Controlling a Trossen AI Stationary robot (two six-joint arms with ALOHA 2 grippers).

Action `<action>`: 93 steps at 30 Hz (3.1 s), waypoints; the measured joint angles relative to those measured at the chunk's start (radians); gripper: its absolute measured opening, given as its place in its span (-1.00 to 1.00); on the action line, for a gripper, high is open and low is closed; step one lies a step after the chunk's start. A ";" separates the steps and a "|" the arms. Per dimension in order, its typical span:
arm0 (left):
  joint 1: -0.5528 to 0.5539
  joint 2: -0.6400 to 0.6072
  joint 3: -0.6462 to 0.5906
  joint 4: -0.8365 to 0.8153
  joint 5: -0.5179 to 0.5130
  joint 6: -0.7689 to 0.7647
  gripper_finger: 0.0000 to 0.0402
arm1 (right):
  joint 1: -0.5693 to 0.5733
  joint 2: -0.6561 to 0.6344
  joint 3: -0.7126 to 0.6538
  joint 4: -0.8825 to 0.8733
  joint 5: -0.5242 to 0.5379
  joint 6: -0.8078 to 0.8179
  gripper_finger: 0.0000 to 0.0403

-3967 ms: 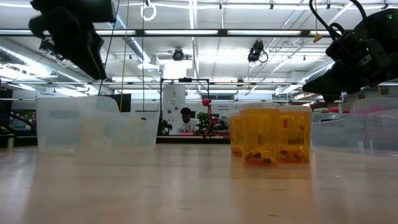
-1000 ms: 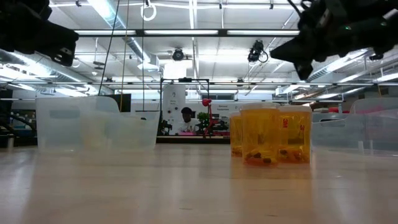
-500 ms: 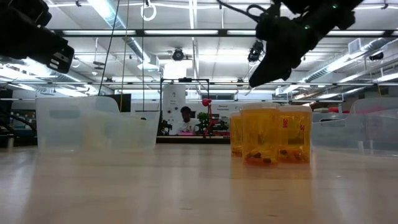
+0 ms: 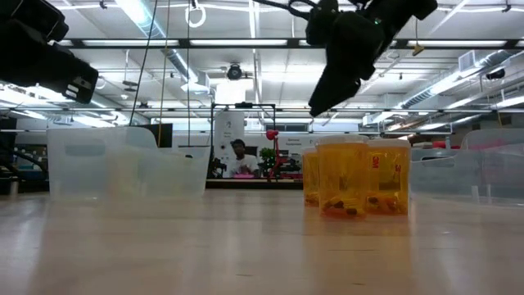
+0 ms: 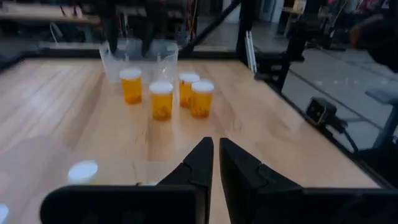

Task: Pick and place medicine bottles into bin by pill shape (circle, oval)
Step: Put the orange capsule bottle into the right transparent bin

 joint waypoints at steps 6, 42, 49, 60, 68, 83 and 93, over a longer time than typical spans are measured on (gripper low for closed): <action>0.000 0.018 -0.004 0.020 -0.005 0.018 -0.87 | 0.050 0.099 0.102 -0.054 0.000 -0.002 0.22; 0.000 0.030 -0.008 0.049 -0.051 -0.017 -0.81 | 0.108 0.386 0.335 -0.169 0.074 0.057 0.22; 0.000 0.032 -0.008 0.050 -0.051 -0.017 -0.84 | 0.108 0.421 0.370 -0.266 0.065 0.093 0.22; 0.000 0.032 -0.008 0.050 -0.051 -0.017 -0.81 | 0.103 0.421 0.370 -0.335 -0.023 0.092 0.22; 0.000 0.032 -0.008 0.050 -0.051 -0.017 -0.83 | 0.096 0.421 0.370 -0.401 -0.039 0.118 0.37; 0.000 0.032 -0.007 0.051 -0.051 -0.016 -0.80 | 0.084 0.421 0.369 -0.404 -0.042 0.127 0.21; 0.000 0.032 -0.007 0.051 -0.051 -0.017 -0.85 | 0.081 0.420 0.369 -0.429 -0.042 0.145 0.12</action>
